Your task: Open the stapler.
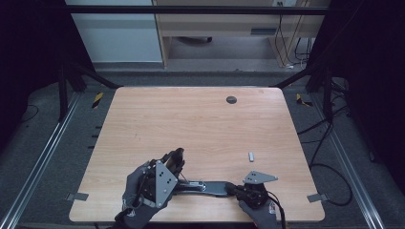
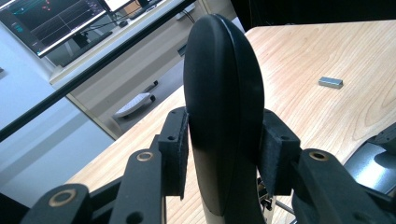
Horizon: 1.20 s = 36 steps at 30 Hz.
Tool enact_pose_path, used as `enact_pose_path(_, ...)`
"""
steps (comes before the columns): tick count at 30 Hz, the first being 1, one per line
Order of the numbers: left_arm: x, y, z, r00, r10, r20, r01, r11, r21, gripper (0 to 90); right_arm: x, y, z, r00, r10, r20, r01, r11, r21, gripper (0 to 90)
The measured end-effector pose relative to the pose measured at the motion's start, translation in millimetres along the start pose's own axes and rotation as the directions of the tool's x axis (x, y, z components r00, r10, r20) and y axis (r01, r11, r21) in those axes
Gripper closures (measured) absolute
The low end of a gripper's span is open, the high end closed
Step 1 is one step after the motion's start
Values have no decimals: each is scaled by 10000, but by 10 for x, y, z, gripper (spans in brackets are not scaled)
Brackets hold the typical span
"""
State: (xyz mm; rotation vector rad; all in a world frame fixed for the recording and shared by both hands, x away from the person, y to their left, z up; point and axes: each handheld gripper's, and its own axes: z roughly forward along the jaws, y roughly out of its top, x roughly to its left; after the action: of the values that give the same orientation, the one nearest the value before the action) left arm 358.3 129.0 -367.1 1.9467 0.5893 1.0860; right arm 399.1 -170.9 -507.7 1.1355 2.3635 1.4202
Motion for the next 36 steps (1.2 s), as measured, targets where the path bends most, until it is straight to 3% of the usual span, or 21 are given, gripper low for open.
enact_pose_path(21,204,-152,-117,9945,-1044,17,1044,9940,-318,578,3,1,4,10000,61,-73,-60,10000,17,900)
enact_pose_path(36,309,-236,-176,9889,-1488,-43,1485,9881,-409,575,6,3,8,9999,55,-118,-55,10000,20,900)
